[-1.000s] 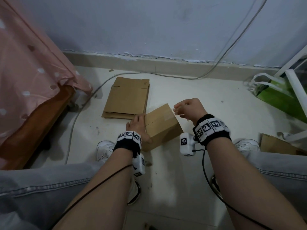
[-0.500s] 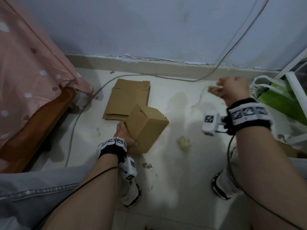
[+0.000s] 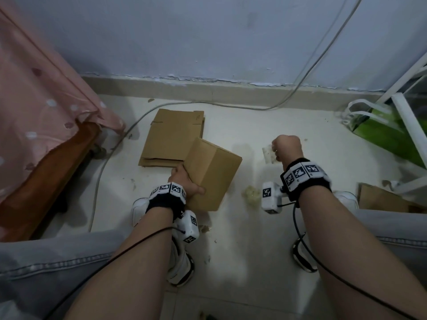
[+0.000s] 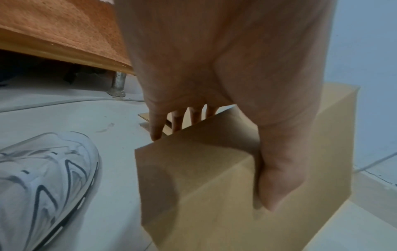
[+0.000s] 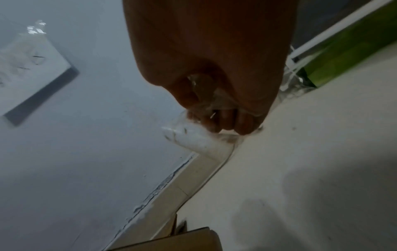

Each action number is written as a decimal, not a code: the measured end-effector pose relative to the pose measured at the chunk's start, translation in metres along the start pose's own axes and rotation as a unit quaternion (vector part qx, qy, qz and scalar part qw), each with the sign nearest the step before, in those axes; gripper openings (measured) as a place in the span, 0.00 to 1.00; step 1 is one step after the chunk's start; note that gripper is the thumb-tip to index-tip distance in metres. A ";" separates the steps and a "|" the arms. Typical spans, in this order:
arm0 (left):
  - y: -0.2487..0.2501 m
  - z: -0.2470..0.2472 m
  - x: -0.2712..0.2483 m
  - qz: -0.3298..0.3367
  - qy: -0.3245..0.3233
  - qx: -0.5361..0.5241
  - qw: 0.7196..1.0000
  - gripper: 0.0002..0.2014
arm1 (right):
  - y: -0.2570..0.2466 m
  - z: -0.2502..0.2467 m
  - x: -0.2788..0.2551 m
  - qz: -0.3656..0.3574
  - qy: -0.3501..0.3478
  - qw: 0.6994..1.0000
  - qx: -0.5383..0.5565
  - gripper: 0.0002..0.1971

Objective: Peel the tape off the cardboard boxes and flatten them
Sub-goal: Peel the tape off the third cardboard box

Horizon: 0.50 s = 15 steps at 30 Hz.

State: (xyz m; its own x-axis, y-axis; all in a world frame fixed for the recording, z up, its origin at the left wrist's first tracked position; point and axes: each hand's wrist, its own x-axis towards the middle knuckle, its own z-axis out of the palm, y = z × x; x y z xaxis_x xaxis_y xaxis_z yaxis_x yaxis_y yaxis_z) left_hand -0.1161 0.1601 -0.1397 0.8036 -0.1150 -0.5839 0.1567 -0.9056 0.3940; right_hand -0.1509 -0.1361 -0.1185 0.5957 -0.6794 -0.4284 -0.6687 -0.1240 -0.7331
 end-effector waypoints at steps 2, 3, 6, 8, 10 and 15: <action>0.004 0.003 -0.001 -0.009 -0.009 0.013 1.000 0.59 | 0.009 0.004 0.003 -0.010 -0.009 0.997 -0.079 0.12; 0.006 0.004 -0.002 -0.012 -0.014 0.022 1.000 0.59 | 0.011 0.005 -0.001 -0.003 -0.013 0.996 -0.088 0.13; 0.011 0.009 -0.002 -0.016 -0.016 0.047 0.999 0.58 | 0.023 0.010 -0.004 -0.001 -0.034 0.992 -0.122 0.08; 0.014 0.011 -0.001 -0.019 -0.014 0.058 0.998 0.58 | 0.032 0.014 -0.011 0.013 -0.034 0.994 -0.107 0.10; 0.015 0.013 0.000 -0.020 -0.016 0.064 0.998 0.57 | 0.046 0.018 -0.016 0.034 -0.008 0.995 -0.093 0.19; 0.016 0.015 0.003 -0.020 -0.016 0.069 0.997 0.57 | 0.071 0.035 -0.027 0.104 -0.033 0.993 0.052 0.16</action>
State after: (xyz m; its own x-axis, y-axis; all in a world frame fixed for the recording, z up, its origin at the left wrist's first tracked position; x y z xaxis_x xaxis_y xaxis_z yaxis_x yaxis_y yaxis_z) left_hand -0.1205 0.1393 -0.1460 0.7793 -0.0885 -0.6204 0.1067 -0.9568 0.2705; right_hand -0.1990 -0.1012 -0.1773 0.4799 -0.6337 -0.6068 -0.7324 0.0914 -0.6747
